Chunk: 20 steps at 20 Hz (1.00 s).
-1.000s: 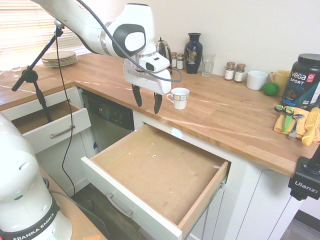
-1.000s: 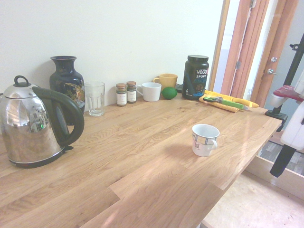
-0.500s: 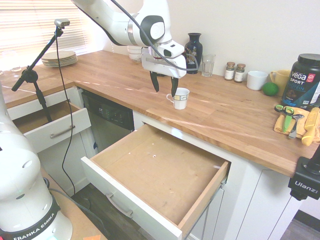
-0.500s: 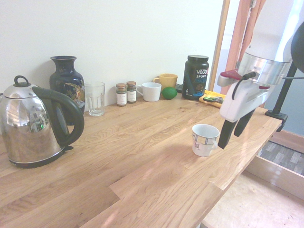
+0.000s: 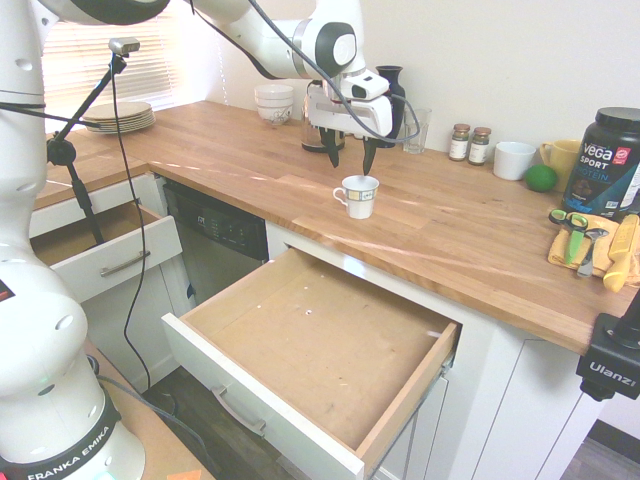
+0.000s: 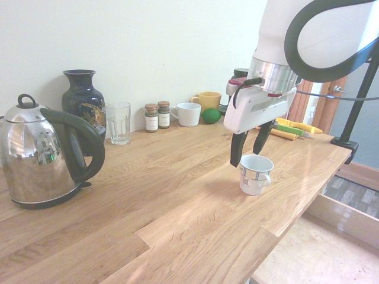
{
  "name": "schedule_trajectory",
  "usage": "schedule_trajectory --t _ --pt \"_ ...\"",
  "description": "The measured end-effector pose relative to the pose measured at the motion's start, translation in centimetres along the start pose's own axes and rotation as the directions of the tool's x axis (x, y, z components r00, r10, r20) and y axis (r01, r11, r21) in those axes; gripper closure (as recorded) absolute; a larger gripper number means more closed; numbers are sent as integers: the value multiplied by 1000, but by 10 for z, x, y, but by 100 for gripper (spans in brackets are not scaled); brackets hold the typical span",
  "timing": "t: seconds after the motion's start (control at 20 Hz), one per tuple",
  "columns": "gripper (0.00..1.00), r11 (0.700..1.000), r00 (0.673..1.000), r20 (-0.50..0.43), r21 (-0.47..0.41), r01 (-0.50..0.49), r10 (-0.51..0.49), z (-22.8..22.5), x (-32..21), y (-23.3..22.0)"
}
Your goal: Put mug in the drawer
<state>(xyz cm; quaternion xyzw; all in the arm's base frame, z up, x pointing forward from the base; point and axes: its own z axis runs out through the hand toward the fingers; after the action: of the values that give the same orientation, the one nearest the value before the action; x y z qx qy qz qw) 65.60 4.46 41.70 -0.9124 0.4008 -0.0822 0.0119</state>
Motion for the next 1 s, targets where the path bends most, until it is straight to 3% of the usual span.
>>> schedule_trajectory --t 0.6,0.65,1.0 --pt "0 997 998 63 -82 3 2 65 -8 -6" --pt "100 996 997 73 -91 1 6 72 -9 -5" --pt "100 995 996 91 -101 -5 14 82 -7 -1"
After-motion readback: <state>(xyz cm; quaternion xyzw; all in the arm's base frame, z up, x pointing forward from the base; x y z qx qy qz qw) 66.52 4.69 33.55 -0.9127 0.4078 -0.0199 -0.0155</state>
